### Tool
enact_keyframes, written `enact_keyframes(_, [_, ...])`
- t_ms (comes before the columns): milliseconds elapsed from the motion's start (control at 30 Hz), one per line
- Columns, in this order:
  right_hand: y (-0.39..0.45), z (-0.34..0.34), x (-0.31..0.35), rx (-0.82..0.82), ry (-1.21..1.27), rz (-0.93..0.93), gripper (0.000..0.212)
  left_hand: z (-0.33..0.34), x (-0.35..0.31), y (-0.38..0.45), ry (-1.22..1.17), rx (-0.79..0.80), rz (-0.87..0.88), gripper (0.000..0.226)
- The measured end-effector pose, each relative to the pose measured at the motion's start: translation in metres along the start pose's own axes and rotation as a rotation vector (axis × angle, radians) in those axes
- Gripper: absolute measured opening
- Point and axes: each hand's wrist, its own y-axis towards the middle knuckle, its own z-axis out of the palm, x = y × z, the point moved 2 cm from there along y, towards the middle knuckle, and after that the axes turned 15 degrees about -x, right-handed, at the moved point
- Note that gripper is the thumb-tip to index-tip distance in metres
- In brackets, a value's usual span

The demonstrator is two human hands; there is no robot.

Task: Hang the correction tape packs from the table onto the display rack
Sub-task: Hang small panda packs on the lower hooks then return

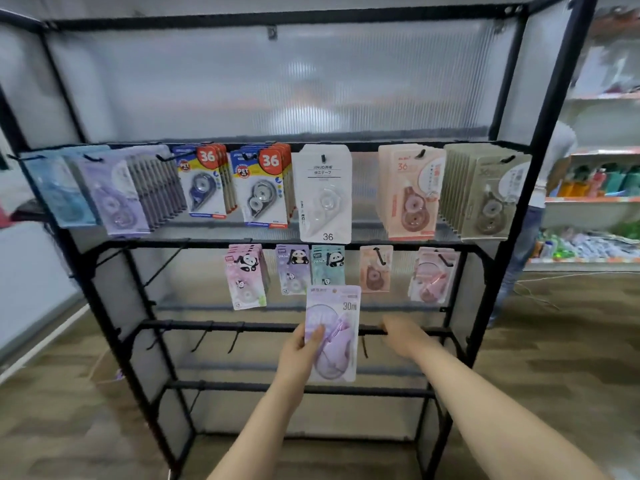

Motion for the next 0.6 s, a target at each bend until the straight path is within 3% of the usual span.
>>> enact_keyframes(233, [0.015, 0.038, 0.104, 0.124, -0.011, -0.24, 0.035, -0.09, -0.016, 0.017, 0.008, -0.226, 0.045, 0.016])
enact_keyframes(600, [0.036, 0.107, 0.231, 0.256, 0.055, -0.315, 0.038, -0.23, -0.017, 0.066, 0.007, -0.441, -0.02, 0.022])
